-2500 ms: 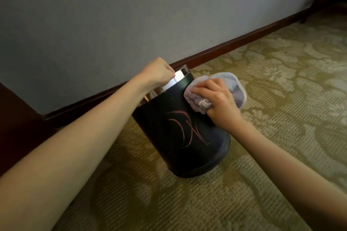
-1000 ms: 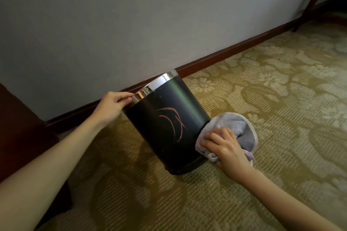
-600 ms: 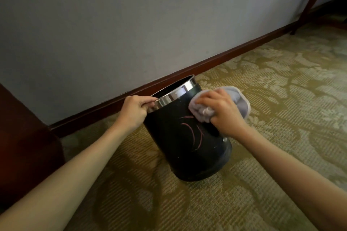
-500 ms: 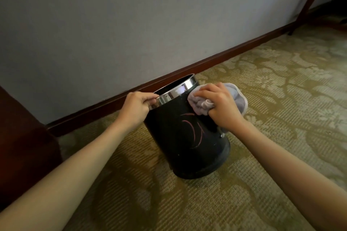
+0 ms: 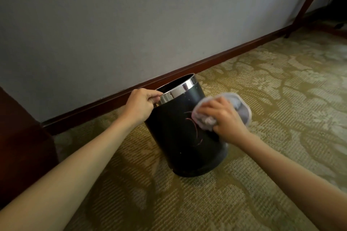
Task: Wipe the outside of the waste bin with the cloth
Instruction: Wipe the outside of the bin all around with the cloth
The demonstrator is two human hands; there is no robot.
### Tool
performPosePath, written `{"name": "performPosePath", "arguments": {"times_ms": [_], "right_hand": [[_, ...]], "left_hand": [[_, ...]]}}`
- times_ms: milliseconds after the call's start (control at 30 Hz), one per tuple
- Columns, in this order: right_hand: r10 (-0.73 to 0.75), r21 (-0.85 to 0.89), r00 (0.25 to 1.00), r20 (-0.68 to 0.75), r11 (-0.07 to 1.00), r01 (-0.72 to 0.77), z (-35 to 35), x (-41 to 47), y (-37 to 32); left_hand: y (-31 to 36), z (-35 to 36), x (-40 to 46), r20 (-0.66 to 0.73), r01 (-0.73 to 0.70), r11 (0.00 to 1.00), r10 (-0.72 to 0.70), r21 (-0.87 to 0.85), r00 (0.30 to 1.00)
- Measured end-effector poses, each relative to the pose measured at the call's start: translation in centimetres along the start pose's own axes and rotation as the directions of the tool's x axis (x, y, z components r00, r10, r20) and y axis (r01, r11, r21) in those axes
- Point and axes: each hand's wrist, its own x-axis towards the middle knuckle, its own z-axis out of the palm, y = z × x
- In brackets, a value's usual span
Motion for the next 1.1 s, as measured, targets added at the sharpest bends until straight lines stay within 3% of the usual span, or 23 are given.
{"name": "performPosePath", "arguments": {"times_ms": [133,233,333,467,533,667,800,867,1033,1100], "right_hand": [[0.109,0.034,0.987,-0.122,0.994,-0.106,1.0,2.2,-0.3],[0.012,0.069,0.991,-0.136,0.998,-0.002,2.4,-1.4,0.0],[0.047,-0.011,0.999,0.018,0.999,-0.046,3.2,-6.2,0.2],[-0.034,-0.011,0.987,0.159,0.999,0.036,2.4,-9.5,0.8],[-0.048,0.038,0.995,0.092,0.998,0.045,1.8,-7.4,1.0],[0.014,0.087,0.981,-0.195,0.996,0.003,0.9,-1.6,0.8],[0.135,0.060,0.957,-0.258,0.991,-0.124,1.7,-1.9,0.1],[0.121,0.036,0.972,-0.204,0.993,-0.116,2.7,-4.6,-0.2],[0.018,-0.035,0.990,0.137,0.999,-0.013,4.1,-12.7,0.3],[0.014,0.000,0.987,0.161,1.000,-0.015,3.3,-12.5,0.8]], "left_hand": [[0.2,0.0,0.2,-0.038,0.005,0.998,-0.003,0.055,0.999],[-0.2,-0.3,0.1,-0.038,0.023,0.999,-0.022,0.040,0.999],[-0.3,-0.4,0.2,-0.040,0.035,0.999,-0.033,0.029,0.999],[0.5,0.0,0.3,-0.040,0.023,0.999,-0.021,0.040,0.999],[1.3,0.5,-0.2,-0.008,-0.013,0.998,0.013,0.054,1.000],[2.7,1.6,-1.2,0.024,-0.059,0.996,0.058,0.066,0.998],[3.0,1.6,-1.0,0.007,-0.040,0.996,0.039,0.077,0.999],[3.0,1.4,-0.8,0.009,-0.039,0.996,0.038,0.080,0.999],[3.3,1.5,-0.7,0.020,-0.044,0.995,0.042,0.094,0.999],[3.9,1.9,-0.9,0.012,-0.064,0.990,0.063,0.124,0.998]]}}
